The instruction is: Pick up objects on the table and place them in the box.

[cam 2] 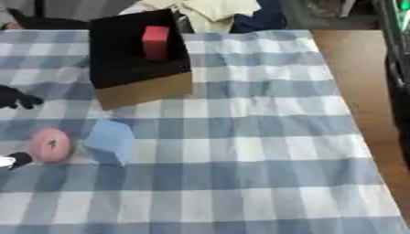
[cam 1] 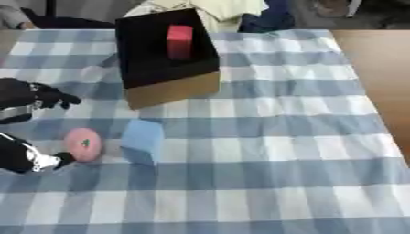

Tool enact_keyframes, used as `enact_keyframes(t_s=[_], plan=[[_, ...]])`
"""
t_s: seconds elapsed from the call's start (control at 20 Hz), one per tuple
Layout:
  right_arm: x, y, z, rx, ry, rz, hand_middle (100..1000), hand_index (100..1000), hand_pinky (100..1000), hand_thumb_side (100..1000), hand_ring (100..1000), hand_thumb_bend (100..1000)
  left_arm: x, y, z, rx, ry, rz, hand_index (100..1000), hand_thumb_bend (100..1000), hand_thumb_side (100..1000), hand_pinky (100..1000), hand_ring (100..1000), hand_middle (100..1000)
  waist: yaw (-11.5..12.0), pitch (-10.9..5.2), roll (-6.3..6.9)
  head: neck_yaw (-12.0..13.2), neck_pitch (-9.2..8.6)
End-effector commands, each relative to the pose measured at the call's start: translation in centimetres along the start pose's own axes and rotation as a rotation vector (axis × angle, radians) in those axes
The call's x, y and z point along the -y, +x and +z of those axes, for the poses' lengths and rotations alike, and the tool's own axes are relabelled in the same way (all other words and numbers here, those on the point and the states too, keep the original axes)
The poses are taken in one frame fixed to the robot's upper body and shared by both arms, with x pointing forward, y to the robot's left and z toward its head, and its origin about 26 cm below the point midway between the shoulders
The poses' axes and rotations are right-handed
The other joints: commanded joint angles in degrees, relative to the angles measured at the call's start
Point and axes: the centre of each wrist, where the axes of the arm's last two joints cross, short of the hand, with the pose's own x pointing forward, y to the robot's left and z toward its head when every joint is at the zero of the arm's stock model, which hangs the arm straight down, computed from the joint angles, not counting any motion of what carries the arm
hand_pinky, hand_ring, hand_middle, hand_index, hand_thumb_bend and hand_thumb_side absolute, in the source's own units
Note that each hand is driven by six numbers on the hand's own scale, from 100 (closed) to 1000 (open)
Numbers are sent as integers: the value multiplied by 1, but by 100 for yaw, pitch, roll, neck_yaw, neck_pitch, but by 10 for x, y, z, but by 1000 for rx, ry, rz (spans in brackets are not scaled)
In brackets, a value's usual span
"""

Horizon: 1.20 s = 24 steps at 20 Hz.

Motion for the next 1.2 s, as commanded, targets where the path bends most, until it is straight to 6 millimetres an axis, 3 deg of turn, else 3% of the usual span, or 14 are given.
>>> enact_keyframes(t_s=[0.05,0.7,1.2], plan=[[12,1,4,4,-34,21,862,975,917,930,888,170,-5,-1,7,-23,-5,-30,1000,322,509,717,844,848,-13,-126,27,24,-60],[11,-6,9,-21,-44,1,858,972,916,961,886,137,0,5,0,-74,-67,-1,1000,344,522,733,850,861,-60,-98,44,60,-69],[9,-9,11,-30,-47,-20,855,971,916,980,884,121,5,-3,-15,-162,-78,-41,996,332,505,741,847,846,-95,-81,27,98,-88]])
